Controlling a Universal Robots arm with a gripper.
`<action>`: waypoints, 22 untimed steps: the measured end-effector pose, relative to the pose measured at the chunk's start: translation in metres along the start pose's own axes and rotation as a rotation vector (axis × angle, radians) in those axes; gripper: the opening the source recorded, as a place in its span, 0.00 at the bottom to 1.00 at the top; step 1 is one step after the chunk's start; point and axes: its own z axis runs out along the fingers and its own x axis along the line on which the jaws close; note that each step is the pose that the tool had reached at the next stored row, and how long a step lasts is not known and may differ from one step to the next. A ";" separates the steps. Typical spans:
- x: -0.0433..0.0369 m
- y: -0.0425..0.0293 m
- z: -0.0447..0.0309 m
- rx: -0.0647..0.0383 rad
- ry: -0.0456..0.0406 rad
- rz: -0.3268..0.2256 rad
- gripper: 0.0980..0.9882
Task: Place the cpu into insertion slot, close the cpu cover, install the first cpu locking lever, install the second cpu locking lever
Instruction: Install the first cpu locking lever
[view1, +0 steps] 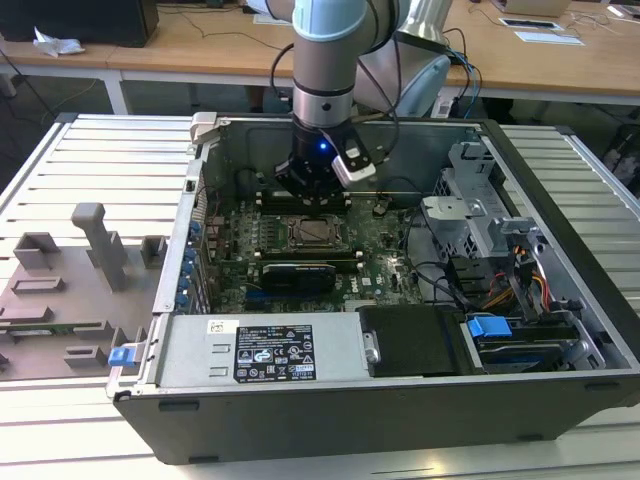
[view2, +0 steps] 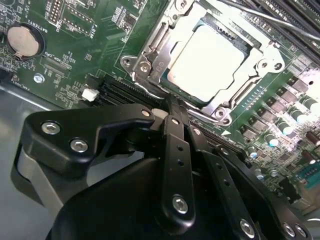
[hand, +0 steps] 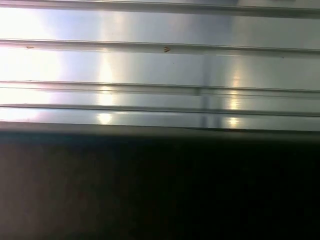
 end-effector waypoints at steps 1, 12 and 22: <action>-0.0001 -0.0001 0.0000 0.000 0.0000 0.000 0.01; -0.0065 -0.0004 -0.0048 -0.002 0.0065 0.000 0.01; -0.0061 -0.0137 -0.0085 0.020 0.0072 0.000 0.01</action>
